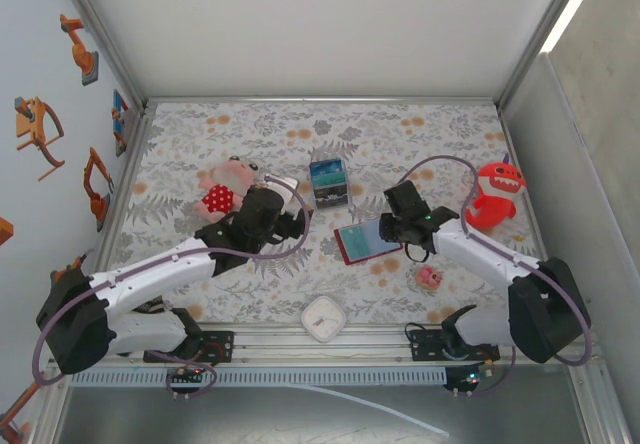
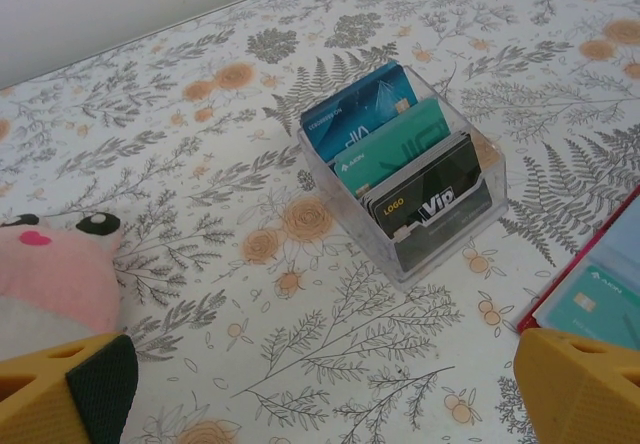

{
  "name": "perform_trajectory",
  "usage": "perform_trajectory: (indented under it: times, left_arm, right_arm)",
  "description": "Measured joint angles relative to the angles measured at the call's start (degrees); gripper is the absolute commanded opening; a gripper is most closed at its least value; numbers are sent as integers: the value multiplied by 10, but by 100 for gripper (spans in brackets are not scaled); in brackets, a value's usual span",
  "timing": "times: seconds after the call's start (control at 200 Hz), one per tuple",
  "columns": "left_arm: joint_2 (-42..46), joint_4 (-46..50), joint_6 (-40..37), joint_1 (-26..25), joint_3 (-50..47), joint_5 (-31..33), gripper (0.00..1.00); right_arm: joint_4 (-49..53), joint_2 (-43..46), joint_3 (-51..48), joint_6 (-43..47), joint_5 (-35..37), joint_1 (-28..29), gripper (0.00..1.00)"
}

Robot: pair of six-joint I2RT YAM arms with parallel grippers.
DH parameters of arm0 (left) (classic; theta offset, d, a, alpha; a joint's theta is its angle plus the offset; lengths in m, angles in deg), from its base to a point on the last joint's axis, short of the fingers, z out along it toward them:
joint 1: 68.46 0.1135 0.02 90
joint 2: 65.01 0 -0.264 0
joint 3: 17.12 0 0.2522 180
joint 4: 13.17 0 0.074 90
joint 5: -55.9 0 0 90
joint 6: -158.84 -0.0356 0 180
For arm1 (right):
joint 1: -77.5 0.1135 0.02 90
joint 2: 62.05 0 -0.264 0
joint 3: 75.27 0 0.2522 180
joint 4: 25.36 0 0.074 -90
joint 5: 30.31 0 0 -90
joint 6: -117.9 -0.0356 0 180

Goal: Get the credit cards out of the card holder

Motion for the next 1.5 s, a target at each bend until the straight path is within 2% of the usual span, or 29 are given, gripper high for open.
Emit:
perform_trajectory:
  times: [0.185,0.366,0.681,0.912,1.127,1.502]
  left_arm:
    - [0,-4,28,0,-14,13,97]
    - [-7,-8,38,0,-14,18,97]
    - [-25,-11,45,0,-14,20,97]
    - [-33,-10,45,0,-14,20,97]
    - [-56,-10,44,0,-14,25,97]
    - [-128,-16,44,-1,-14,12,97]
  right_arm:
    - [-38,-8,-14,-11,-69,9,32]
    - [-60,-56,-15,-13,-101,38,32]
    - [-64,-134,10,-13,-107,49,33]
    - [-78,-148,14,-27,-115,52,31]
    - [-111,-169,23,-45,-153,79,26]
    - [-107,-164,26,-58,-168,91,26]
